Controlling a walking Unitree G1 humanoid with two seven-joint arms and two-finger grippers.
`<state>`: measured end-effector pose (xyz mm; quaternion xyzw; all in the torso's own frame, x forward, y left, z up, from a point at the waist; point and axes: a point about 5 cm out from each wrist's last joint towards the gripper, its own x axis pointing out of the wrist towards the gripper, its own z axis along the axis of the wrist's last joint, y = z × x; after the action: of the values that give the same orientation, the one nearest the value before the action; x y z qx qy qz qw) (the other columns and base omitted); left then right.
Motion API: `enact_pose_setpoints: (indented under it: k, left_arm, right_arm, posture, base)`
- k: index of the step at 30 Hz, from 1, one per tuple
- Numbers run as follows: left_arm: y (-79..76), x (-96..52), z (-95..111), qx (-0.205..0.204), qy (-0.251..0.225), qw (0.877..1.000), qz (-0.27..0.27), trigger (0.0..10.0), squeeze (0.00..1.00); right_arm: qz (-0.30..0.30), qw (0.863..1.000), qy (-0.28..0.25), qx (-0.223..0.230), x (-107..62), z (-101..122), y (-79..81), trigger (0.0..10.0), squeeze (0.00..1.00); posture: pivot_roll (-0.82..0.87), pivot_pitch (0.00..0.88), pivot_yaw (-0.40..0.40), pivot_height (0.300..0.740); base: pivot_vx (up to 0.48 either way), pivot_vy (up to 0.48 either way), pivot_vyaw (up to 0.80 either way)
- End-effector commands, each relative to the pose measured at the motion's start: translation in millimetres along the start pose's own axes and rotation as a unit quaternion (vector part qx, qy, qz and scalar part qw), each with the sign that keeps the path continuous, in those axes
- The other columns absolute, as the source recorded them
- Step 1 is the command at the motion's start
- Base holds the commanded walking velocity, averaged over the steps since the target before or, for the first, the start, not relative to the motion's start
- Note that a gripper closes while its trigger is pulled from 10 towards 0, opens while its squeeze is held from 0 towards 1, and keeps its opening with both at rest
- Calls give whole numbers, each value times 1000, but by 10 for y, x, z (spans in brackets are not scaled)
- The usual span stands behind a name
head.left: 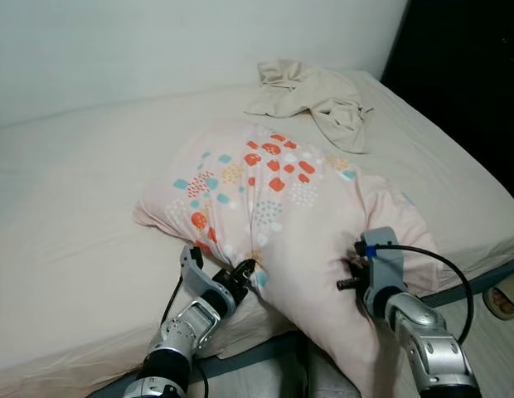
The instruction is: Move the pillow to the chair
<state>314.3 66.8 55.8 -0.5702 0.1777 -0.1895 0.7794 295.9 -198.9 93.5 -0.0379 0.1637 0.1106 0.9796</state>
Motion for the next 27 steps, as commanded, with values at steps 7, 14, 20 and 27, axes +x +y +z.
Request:
enact_pose_setpoints:
  k: [7,14,20,27]
  left_arm:
    - [-733,353,-538,-105,20,987,-117,0,0]
    - [-1007,341,-28,-94,-52,979,-174,0,0]
    - [-1155,290,382,-55,-111,972,-200,0,0]
    - [-1041,130,745,13,-171,972,-161,0,0]
  right_arm:
    - [80,995,-45,44,155,149,328,0,0]
    - [108,988,-102,47,281,452,399,0,0]
    - [124,985,-116,40,383,570,449,0,0]
    - [137,983,-117,41,454,564,522,0,0]
  posture:
    - [-69,189,51,597]
    - [-60,107,30,622]
    - [-49,70,20,646]
    - [-39,48,13,676]
  base:
    - [0,0,0]
    - [0,0,0]
    - [0,0,0]
    - [0,0,0]
